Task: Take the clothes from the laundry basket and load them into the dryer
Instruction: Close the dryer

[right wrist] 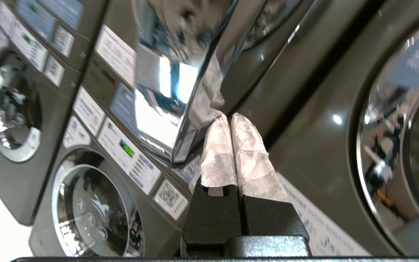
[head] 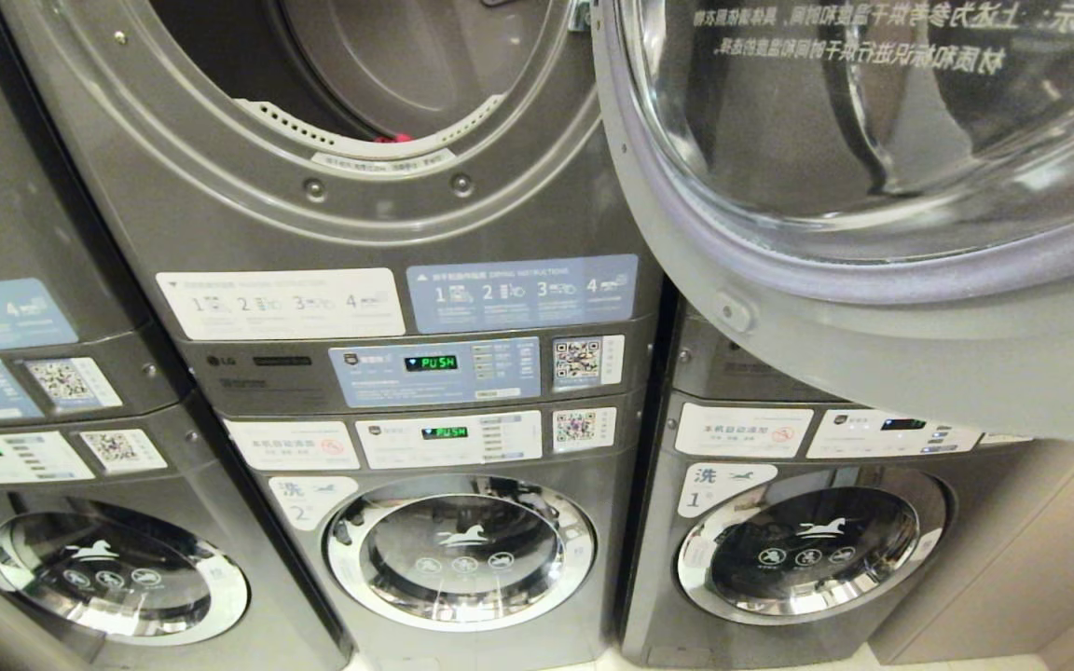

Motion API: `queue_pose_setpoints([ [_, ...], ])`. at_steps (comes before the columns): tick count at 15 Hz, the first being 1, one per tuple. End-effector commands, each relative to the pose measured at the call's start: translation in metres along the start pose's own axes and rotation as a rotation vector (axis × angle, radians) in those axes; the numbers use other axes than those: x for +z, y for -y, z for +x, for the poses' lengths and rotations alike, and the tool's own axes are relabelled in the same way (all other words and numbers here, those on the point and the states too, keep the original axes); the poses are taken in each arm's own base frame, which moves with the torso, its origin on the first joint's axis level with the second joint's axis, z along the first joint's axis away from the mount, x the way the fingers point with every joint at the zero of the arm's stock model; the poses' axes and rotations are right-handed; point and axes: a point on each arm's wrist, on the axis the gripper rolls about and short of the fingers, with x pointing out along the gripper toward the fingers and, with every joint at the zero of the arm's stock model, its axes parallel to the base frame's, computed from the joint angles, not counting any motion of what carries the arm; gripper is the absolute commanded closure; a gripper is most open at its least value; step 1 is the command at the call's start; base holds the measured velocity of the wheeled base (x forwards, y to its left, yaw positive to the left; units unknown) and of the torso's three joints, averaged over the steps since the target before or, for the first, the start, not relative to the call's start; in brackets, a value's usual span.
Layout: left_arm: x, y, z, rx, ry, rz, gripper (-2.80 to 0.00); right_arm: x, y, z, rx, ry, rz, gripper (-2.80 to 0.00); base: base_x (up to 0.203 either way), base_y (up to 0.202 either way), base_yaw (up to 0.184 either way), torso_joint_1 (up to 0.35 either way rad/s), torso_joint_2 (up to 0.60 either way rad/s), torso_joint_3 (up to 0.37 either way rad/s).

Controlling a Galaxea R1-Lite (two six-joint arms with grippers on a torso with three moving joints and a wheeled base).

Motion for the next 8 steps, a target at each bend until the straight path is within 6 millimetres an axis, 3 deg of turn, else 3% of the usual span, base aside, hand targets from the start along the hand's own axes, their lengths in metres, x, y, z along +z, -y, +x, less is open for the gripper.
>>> queue_pose_setpoints([
  [1, 0.000, 0.000, 0.000, 0.000, 0.000, -0.002, 0.00, 0.000, 0.004, 0.005, 0.032, 0.007, 0.008, 0.00, 0.000, 0.000, 0.000, -0.007, 0.00, 0.183],
  [8, 0.000, 0.000, 0.000, 0.000, 0.000, 0.000, 0.00, 0.009, 0.015, 0.025, 0.165, 0.028, 0.102, 0.00, 0.000, 0.000, 0.000, 0.002, 0.00, 0.198],
])
